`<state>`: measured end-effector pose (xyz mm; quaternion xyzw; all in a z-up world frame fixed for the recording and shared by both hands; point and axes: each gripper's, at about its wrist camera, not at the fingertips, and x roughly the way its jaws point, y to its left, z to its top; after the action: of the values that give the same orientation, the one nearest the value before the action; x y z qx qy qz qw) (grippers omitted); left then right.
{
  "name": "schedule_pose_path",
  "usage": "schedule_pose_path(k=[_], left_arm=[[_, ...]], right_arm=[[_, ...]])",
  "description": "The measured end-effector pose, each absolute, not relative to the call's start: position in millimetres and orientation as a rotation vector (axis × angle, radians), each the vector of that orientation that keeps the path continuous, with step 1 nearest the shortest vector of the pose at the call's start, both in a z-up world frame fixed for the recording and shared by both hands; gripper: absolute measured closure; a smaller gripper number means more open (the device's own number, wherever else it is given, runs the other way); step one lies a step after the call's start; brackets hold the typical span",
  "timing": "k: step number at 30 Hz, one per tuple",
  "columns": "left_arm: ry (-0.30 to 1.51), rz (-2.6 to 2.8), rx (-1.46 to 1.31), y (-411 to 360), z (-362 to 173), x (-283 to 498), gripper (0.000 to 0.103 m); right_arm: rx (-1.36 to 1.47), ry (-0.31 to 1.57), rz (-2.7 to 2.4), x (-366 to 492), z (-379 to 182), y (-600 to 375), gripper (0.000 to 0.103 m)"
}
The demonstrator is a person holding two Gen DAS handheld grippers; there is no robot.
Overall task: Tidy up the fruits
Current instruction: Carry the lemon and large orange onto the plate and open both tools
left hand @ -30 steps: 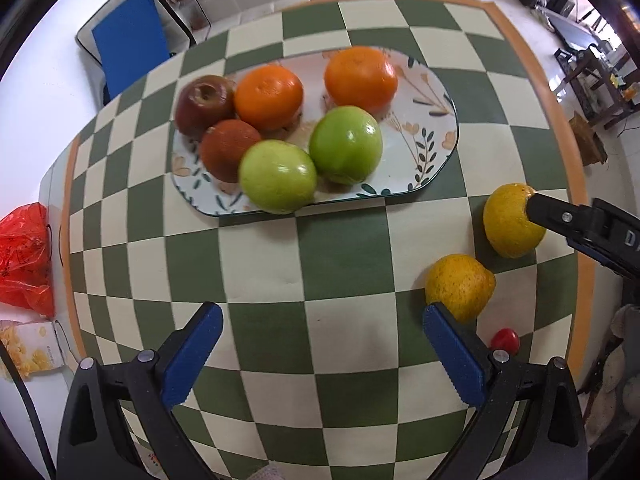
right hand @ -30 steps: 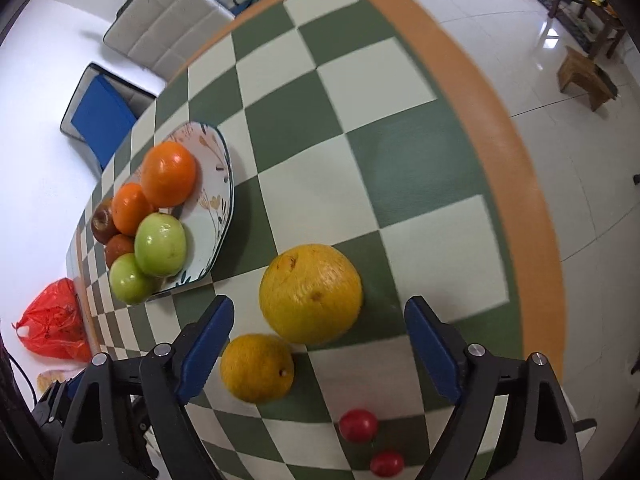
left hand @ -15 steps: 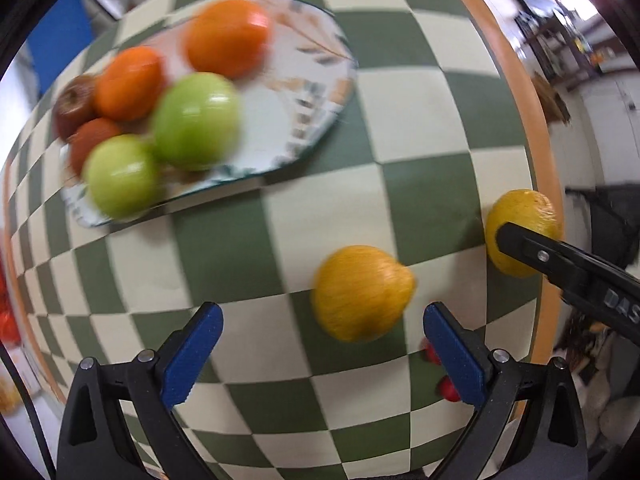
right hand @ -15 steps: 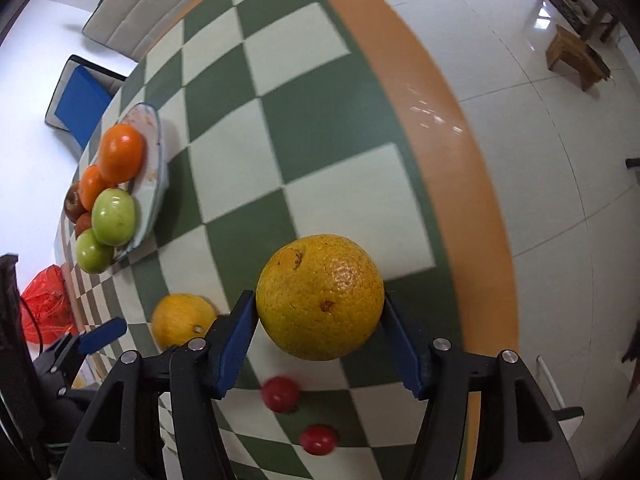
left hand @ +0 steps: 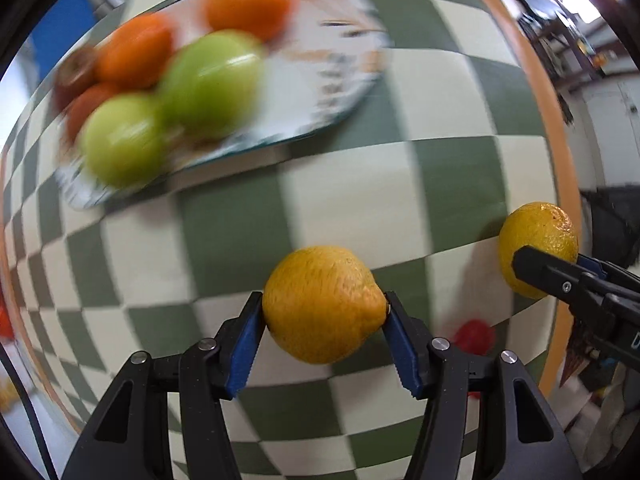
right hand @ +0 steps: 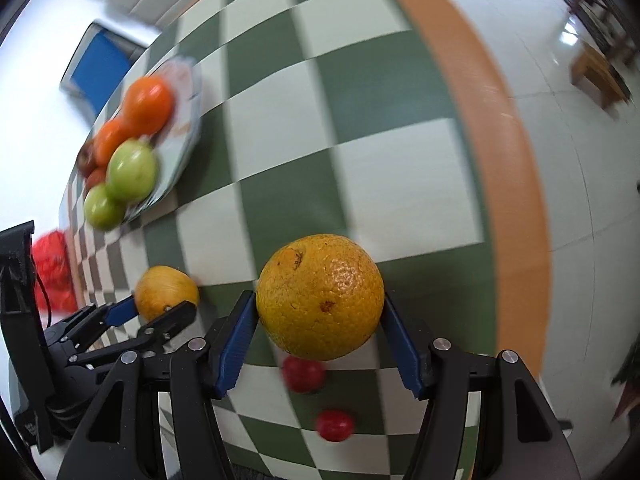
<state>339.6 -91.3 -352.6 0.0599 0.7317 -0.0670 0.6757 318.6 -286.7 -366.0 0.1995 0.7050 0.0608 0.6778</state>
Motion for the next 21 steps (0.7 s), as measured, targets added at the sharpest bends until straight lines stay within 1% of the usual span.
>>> schedule_pose_path(k=[6, 9, 12, 15, 18, 21], left_arm=[[1.668, -0.032, 0.057, -28, -358, 327, 0.048], [1.663, -0.032, 0.002, -18, -360, 326, 0.048], [1.641, -0.033, 0.012, -16, -357, 325, 0.049], [1.644, -0.043, -0.040, -14, -352, 327, 0.049], [1.610, -0.053, -0.092, 4, -332, 334, 0.049], [1.557, -0.063, -0.176, 26, -296, 342, 0.049]], right_arm=[[0.319, 1.606, 0.178, 325, -373, -243, 0.038], [0.286, 1.611, 0.176, 327, -373, -235, 0.038], [0.264, 1.617, 0.176, 329, -372, -234, 0.038], [0.285, 1.615, 0.194, 327, -368, -234, 0.038], [0.318, 1.585, 0.223, 333, -352, -230, 0.038], [0.359, 1.532, 0.251, 348, -331, -223, 0.038]])
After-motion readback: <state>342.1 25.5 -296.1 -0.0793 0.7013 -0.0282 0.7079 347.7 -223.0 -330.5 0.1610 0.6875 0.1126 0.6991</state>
